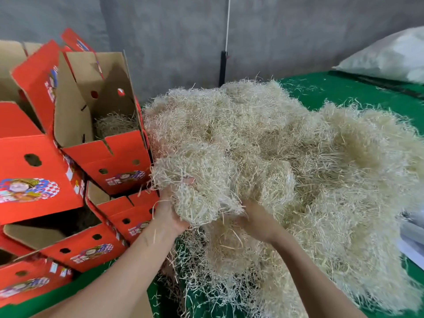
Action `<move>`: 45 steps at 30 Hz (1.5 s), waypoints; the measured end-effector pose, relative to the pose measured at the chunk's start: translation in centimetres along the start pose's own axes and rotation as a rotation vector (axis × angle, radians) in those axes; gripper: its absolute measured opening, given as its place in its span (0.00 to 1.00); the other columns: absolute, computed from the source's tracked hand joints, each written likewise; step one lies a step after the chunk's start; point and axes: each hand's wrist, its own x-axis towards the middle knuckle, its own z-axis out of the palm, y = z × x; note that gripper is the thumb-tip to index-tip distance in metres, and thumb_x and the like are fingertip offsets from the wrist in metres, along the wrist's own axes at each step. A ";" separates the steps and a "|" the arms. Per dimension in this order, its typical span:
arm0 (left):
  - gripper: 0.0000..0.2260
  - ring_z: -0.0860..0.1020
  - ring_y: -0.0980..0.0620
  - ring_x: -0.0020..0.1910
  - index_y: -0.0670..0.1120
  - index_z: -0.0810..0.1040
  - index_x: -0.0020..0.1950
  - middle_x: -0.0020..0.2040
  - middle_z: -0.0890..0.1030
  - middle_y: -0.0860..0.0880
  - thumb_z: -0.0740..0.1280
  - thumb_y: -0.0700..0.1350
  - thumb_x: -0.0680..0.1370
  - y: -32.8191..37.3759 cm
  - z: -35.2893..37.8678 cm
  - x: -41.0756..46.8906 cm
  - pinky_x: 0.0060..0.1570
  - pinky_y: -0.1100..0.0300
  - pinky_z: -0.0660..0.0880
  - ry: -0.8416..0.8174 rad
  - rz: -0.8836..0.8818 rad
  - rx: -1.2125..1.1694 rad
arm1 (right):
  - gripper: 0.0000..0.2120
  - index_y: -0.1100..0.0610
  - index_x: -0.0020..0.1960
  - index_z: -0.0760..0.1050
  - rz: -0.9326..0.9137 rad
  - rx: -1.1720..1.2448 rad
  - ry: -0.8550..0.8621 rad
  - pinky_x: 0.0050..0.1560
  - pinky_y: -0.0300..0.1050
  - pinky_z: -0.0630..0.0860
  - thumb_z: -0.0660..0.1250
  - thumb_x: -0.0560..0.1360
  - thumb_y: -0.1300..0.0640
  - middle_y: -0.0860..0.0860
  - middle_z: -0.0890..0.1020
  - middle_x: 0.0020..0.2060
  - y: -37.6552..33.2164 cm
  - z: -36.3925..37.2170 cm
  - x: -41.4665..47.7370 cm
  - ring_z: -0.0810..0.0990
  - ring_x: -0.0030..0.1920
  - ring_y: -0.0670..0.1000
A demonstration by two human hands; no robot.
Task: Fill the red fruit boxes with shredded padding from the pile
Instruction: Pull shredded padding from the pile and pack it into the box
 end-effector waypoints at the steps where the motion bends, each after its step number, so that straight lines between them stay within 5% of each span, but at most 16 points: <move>1: 0.19 0.78 0.41 0.31 0.42 0.79 0.34 0.24 0.79 0.42 0.60 0.54 0.76 0.4 0.2 -0.2 0.33 0.52 0.75 -0.024 0.024 0.010 | 0.18 0.63 0.67 0.63 0.012 -0.006 0.022 0.50 0.34 0.71 0.57 0.77 0.65 0.55 0.76 0.55 0.4 -0.1 0.0 0.75 0.53 0.52; 6: 0.14 0.81 0.40 0.46 0.44 0.81 0.48 0.45 0.83 0.40 0.66 0.52 0.70 2.0 -0.7 -0.5 0.53 0.43 0.74 -0.098 0.069 0.002 | 0.19 0.64 0.70 0.61 0.173 -0.007 0.009 0.45 0.37 0.75 0.54 0.80 0.63 0.58 0.77 0.54 2.9 -0.6 -0.2 0.78 0.45 0.50; 8: 0.15 0.82 0.41 0.42 0.44 0.80 0.46 0.43 0.84 0.41 0.70 0.51 0.64 2.7 -1.3 -0.7 0.44 0.45 0.75 -0.095 0.094 0.019 | 0.20 0.63 0.70 0.61 0.166 0.009 -0.043 0.40 0.32 0.73 0.56 0.79 0.61 0.55 0.77 0.51 2.8 -1.1 -0.3 0.78 0.42 0.47; 11: 0.14 0.82 0.46 0.30 0.44 0.83 0.29 0.37 0.83 0.41 0.77 0.53 0.54 3.0 -1.0 -1.4 0.28 0.56 0.77 -0.132 0.111 0.073 | 0.35 0.55 0.75 0.51 0.011 -0.009 -0.182 0.65 0.36 0.62 0.66 0.75 0.55 0.51 0.65 0.70 1.0 -3.0 -0.2 0.65 0.68 0.48; 14: 0.13 0.80 0.50 0.23 0.44 0.80 0.21 0.26 0.81 0.46 0.70 0.49 0.63 3.0 -0.9 -1.9 0.18 0.60 0.74 -0.152 0.153 0.121 | 0.54 0.43 0.75 0.41 -0.065 0.192 -0.182 0.67 0.43 0.44 0.74 0.62 0.47 0.36 0.49 0.69 -3.1 -4.4 -0.1 0.50 0.67 0.39; 19: 0.16 0.76 0.47 0.61 0.34 0.70 0.66 0.58 0.77 0.35 0.52 0.39 0.83 2.7 -4.4 -1.7 0.62 0.53 0.72 0.039 0.162 0.166 | 0.11 0.66 0.54 0.73 0.101 0.145 -0.030 0.58 0.46 0.74 0.61 0.73 0.72 0.60 0.77 0.54 -5.7 -3.1 1.2 0.77 0.56 0.58; 21: 0.15 0.82 0.58 0.37 0.23 0.73 0.56 0.34 0.81 0.35 0.61 0.36 0.80 2.8 -4.6 -3.0 0.38 0.70 0.77 -0.028 0.165 0.211 | 0.17 0.66 0.57 0.73 0.136 0.276 0.059 0.56 0.45 0.74 0.58 0.71 0.77 0.60 0.77 0.57 -4.4 -3.0 1.5 0.76 0.58 0.58; 24: 0.19 0.69 0.58 0.11 0.39 0.70 0.12 0.13 0.69 0.46 0.80 0.30 0.36 3.0 -0.2 -7.2 0.13 0.69 0.64 -0.273 0.097 0.524 | 0.14 0.66 0.58 0.73 0.177 0.246 0.198 0.55 0.45 0.73 0.59 0.74 0.73 0.60 0.77 0.56 -2.6 -3.8 2.0 0.76 0.56 0.58; 25: 0.21 0.72 0.60 0.14 0.40 0.71 0.14 0.16 0.72 0.43 0.47 0.19 0.43 2.9 0.4 -6.9 0.15 0.71 0.64 -0.276 0.030 0.702 | 0.10 0.65 0.56 0.75 0.172 0.259 0.244 0.51 0.43 0.73 0.60 0.76 0.70 0.60 0.79 0.54 -2.2 -4.1 2.4 0.78 0.52 0.55; 26: 0.24 0.78 0.62 0.25 0.41 0.76 0.21 0.27 0.79 0.38 0.77 0.60 0.48 2.3 1.1 -5.8 0.23 0.74 0.69 -0.341 -0.097 0.983 | 0.07 0.64 0.52 0.76 0.140 0.247 0.274 0.45 0.39 0.73 0.61 0.77 0.67 0.59 0.80 0.51 -2.2 -4.2 2.7 0.79 0.46 0.53; 27: 0.08 0.81 0.61 0.41 0.46 0.79 0.31 0.42 0.83 0.42 0.74 0.36 0.67 2.1 1.7 -4.8 0.38 0.73 0.73 -0.401 -0.175 1.216 | 0.07 0.63 0.50 0.77 0.117 0.211 0.283 0.39 0.35 0.72 0.61 0.77 0.66 0.57 0.81 0.48 -2.3 -4.2 3.1 0.78 0.41 0.50; 28: 0.06 0.78 0.58 0.52 0.51 0.78 0.38 0.51 0.80 0.51 0.72 0.42 0.70 1.7 1.7 -4.2 0.51 0.67 0.73 -0.473 -0.206 1.496 | 0.08 0.62 0.50 0.77 0.107 0.160 0.272 0.36 0.32 0.72 0.60 0.77 0.67 0.54 0.80 0.46 -2.5 -4.3 3.3 0.78 0.39 0.48; 34: 0.17 0.74 0.57 0.31 0.43 0.75 0.55 0.40 0.78 0.53 0.70 0.47 0.69 4.0 -0.9 -0.1 0.26 0.66 0.71 -0.366 0.128 2.255 | 0.09 0.57 0.53 0.77 0.351 -0.060 0.285 0.36 0.34 0.75 0.60 0.77 0.64 0.50 0.80 0.46 1.6 -5.0 2.0 0.78 0.38 0.47; 38: 0.13 0.76 0.53 0.32 0.44 0.73 0.47 0.37 0.76 0.51 0.71 0.45 0.67 6.8 -1.9 -0.1 0.25 0.64 0.69 0.004 0.325 2.121 | 0.13 0.56 0.59 0.73 0.319 -0.093 0.122 0.50 0.41 0.78 0.66 0.74 0.60 0.53 0.80 0.53 1.1 -5.9 1.3 0.78 0.46 0.50; 42: 0.15 0.73 0.55 0.36 0.45 0.68 0.45 0.41 0.74 0.50 0.73 0.46 0.68 6.6 -1.6 -0.6 0.31 0.61 0.71 0.004 0.480 2.173 | 0.44 0.46 0.74 0.51 0.066 -0.309 0.188 0.66 0.49 0.66 0.74 0.67 0.58 0.52 0.65 0.69 -4.1 -6.2 1.6 0.66 0.66 0.55; 45: 0.19 0.74 0.52 0.43 0.44 0.68 0.45 0.46 0.75 0.49 0.76 0.48 0.66 6.5 -1.1 -1.4 0.40 0.60 0.73 -0.105 0.665 2.142 | 0.47 0.44 0.75 0.46 -0.077 0.087 0.030 0.58 0.41 0.72 0.71 0.68 0.64 0.52 0.66 0.68 -7.7 -5.4 2.2 0.76 0.57 0.49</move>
